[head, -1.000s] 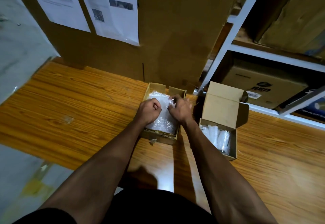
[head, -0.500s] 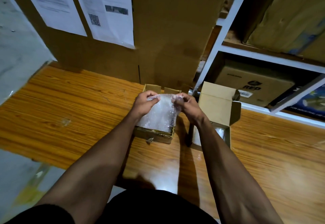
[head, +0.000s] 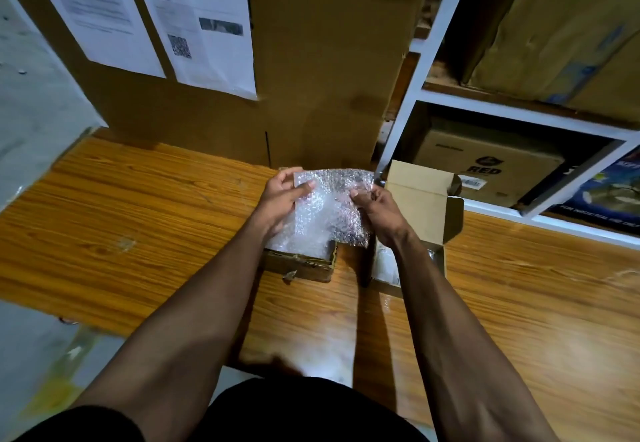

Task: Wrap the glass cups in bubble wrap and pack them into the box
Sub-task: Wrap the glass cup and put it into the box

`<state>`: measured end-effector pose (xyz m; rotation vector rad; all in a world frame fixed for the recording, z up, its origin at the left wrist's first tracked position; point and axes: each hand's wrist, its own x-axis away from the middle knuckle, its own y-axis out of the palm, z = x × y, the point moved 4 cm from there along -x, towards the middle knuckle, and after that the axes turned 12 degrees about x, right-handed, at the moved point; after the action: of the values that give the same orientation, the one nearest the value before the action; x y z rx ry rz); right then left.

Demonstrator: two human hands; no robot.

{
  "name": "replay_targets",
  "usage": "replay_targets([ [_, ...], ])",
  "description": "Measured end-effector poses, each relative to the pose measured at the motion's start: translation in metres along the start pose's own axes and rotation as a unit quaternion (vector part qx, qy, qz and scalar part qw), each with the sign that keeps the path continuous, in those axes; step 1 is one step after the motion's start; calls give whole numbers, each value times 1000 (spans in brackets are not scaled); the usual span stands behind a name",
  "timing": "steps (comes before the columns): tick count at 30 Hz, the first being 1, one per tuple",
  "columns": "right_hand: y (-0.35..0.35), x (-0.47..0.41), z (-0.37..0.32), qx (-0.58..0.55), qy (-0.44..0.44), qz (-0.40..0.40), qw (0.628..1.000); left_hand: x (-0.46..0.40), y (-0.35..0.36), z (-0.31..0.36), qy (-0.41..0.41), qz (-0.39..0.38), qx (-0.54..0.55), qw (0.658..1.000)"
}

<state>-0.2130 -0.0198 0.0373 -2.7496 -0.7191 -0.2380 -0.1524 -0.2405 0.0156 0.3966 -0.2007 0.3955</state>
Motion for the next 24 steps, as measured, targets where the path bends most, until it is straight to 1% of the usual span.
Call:
replay_targets([
  [2, -4, 3, 4, -5, 7, 6, 1000, 6, 2, -6, -61, -33, -17, 997],
  [5, -2, 9, 8, -40, 9, -6, 999, 8, 0, -16, -91, -50, -54, 993],
  [8, -5, 15, 9, 1, 12, -20, 1000, 7, -3, -17, -50, -39, -54, 997],
  [10, -8, 15, 11, 25, 13, -22, 999, 1, -7, -20, -44, -26, -56, 997],
  [11, -9, 13, 14, 22, 17, -15, 999, -4, -10, -24, -36, -19, -54, 998],
  [13, -11, 14, 17, 5, 18, -7, 1000, 3, -6, -18, -46, -13, -57, 997],
  [17, -17, 18, 13, -15, 5, -2, 1000, 14, 5, -9, -74, -49, -29, 996],
  [21, -24, 19, 17, -8, -14, 6, 1000, 16, 7, -8, -56, -34, -19, 998],
  [24, -26, 21, 16, -25, -10, 6, 1000, 18, 11, -7, -37, -43, -43, 997],
])
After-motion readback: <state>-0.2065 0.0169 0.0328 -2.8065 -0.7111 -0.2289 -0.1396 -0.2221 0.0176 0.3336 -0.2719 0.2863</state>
